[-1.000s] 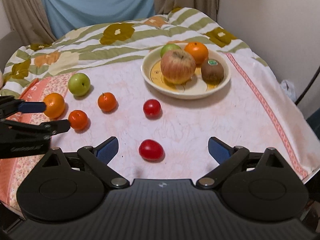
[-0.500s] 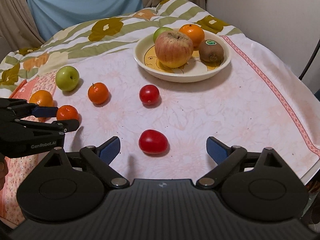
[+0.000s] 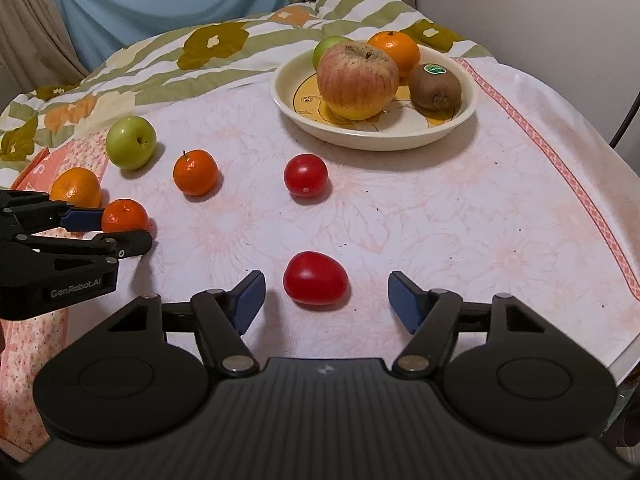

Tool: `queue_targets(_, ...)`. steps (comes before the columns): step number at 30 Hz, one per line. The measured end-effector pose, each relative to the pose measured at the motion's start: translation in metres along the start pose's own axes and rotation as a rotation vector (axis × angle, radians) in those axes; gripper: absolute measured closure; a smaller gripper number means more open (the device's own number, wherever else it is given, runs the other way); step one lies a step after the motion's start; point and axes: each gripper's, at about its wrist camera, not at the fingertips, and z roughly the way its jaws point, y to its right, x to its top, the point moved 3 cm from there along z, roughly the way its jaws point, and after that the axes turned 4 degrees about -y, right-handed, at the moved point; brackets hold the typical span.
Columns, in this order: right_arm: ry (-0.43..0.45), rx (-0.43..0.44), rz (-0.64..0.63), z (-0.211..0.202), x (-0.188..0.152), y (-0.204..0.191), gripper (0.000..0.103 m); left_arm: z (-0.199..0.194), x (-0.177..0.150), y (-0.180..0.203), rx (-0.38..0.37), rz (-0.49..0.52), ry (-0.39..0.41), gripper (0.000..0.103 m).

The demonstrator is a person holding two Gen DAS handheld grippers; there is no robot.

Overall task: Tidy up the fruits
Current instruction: 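Grasp a small mandarin with the left tool while the right tool grasps a red tomato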

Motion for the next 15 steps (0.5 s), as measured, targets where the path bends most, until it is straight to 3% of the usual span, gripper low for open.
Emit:
queue_targets(9,-0.012,0.009,-0.024,0.008,-0.001,-0.004,0.038,-0.007,-0.011,0.003,0.010,-0.017,-0.016,0.060)
queue_targets(12,-0.002,0.005,-0.058,0.009,-0.001,-0.006,0.052,-0.009,-0.013,0.004,0.012,-0.027,-0.021,0.060)
queue_targets(15,-0.001,0.013,-0.076,0.009,0.000,-0.006,0.052,-0.012,-0.012,0.006,0.020,-0.039,-0.015,0.060)
